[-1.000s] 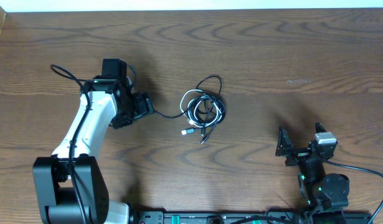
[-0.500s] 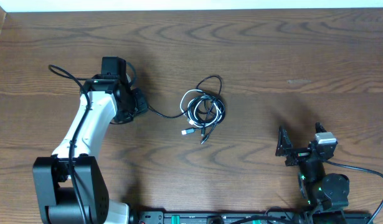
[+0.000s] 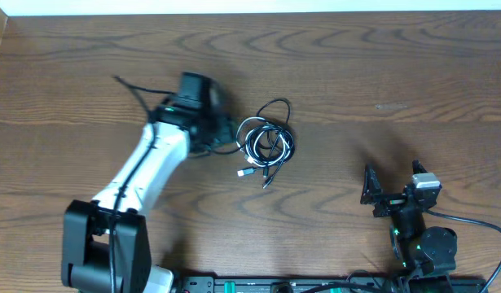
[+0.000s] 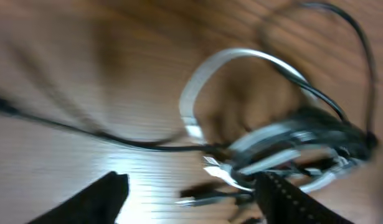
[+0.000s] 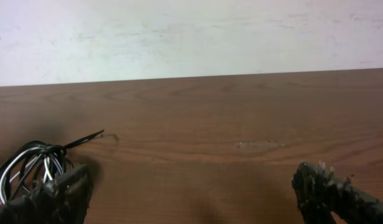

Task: Untangle cables
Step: 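Move the left gripper right and lower it onto the cable bundle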

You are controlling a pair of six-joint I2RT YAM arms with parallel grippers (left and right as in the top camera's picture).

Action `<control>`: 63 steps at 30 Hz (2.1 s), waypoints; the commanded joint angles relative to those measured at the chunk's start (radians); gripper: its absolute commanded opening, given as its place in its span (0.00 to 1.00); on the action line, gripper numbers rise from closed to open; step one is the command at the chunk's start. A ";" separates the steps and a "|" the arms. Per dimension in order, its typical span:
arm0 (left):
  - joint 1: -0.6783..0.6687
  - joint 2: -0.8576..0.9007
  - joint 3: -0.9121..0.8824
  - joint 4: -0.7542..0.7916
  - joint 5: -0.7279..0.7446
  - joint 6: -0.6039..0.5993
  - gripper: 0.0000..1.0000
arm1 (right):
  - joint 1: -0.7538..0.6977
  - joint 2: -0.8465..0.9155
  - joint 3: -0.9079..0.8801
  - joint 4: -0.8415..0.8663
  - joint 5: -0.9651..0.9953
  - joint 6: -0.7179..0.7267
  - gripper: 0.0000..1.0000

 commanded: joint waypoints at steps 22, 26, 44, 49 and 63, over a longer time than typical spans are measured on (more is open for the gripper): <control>-0.238 0.010 -0.006 0.126 -0.271 0.285 0.75 | 0.004 0.002 -0.001 -0.004 0.001 0.007 0.99; -0.238 0.010 -0.006 0.106 -0.264 0.396 0.75 | 0.003 0.002 -0.001 -0.004 0.002 0.007 0.99; -0.238 0.142 -0.006 0.157 -0.162 0.508 0.74 | 0.003 0.002 -0.001 -0.002 -0.032 0.038 0.99; -0.238 0.142 -0.006 0.159 -0.162 0.508 0.47 | 0.003 0.002 -0.001 0.000 -0.059 0.216 0.99; -0.238 0.140 -0.005 0.166 -0.054 0.661 0.08 | 0.001 0.081 0.143 -0.156 -0.190 0.374 0.99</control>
